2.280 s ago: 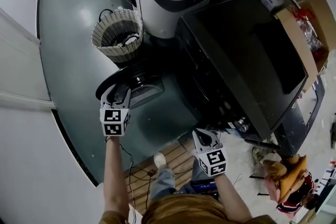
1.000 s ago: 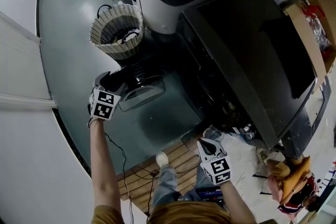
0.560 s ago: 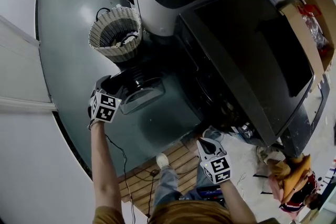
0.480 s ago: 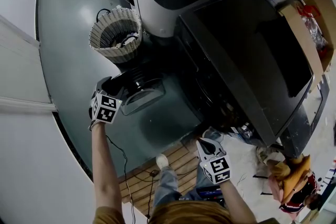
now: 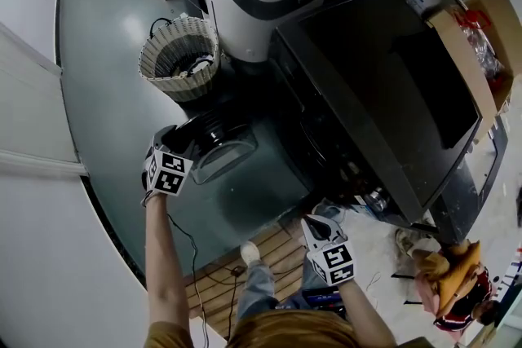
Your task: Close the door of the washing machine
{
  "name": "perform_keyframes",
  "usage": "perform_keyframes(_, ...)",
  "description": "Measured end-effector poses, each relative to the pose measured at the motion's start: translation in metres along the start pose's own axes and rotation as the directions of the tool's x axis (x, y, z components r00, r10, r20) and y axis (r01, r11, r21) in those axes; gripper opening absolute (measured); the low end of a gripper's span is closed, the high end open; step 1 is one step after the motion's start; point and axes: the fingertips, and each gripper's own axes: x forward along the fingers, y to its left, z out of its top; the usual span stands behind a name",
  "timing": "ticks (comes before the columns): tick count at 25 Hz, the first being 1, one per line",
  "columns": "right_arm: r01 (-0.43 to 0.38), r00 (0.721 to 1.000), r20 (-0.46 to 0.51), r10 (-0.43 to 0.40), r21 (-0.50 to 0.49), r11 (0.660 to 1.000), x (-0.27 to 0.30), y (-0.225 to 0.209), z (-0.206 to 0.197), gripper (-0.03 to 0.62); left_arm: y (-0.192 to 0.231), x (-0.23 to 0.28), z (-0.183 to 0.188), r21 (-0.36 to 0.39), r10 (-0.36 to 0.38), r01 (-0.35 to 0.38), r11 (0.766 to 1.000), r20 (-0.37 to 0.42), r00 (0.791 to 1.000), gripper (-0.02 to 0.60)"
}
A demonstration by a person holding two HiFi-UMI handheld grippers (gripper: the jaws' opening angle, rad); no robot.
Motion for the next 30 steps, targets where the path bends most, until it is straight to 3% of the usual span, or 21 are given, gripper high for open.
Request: perform_keyframes(30, 0.042, 0.995, 0.088, -0.04, -0.023, 0.999, -0.054, 0.003, 0.008, 0.011, -0.056, -0.027, -0.006, -0.038, -0.034, 0.032, 0.999, -0.054, 0.998, 0.22)
